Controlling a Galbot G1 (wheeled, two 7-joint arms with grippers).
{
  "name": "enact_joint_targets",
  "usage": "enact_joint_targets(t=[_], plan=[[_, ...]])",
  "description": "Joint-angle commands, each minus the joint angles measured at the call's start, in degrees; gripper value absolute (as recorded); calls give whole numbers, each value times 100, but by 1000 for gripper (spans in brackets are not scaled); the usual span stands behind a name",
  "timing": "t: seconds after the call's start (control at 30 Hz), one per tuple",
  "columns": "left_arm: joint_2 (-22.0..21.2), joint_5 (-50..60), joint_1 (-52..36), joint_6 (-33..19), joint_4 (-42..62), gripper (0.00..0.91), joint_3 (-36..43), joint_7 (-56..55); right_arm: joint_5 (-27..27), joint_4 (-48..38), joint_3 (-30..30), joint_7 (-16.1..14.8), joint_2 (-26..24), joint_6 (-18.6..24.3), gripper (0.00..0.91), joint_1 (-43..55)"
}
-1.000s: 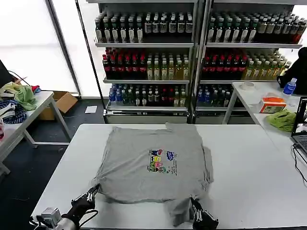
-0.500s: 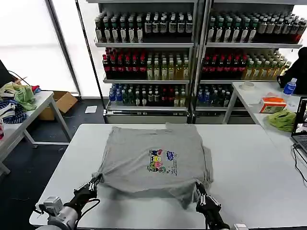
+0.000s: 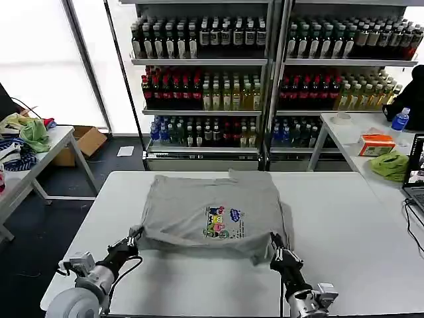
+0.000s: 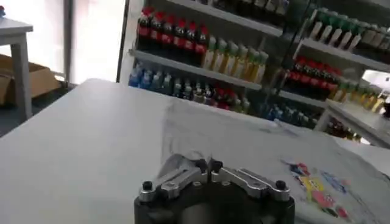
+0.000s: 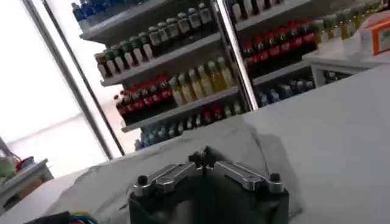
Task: Fold and organize the clothes.
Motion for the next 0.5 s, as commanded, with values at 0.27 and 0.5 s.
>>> enact_joint_targets(t=[0.27, 0.5], plan=[[-244, 179, -1071, 177, 1094, 907, 424, -112, -274, -1187, -313, 130, 74, -678, 907, 1342], [-340, 303, -1027, 91, 1165, 907, 420, -60, -587, -1448, -384, 81, 204, -843, 907, 1564]])
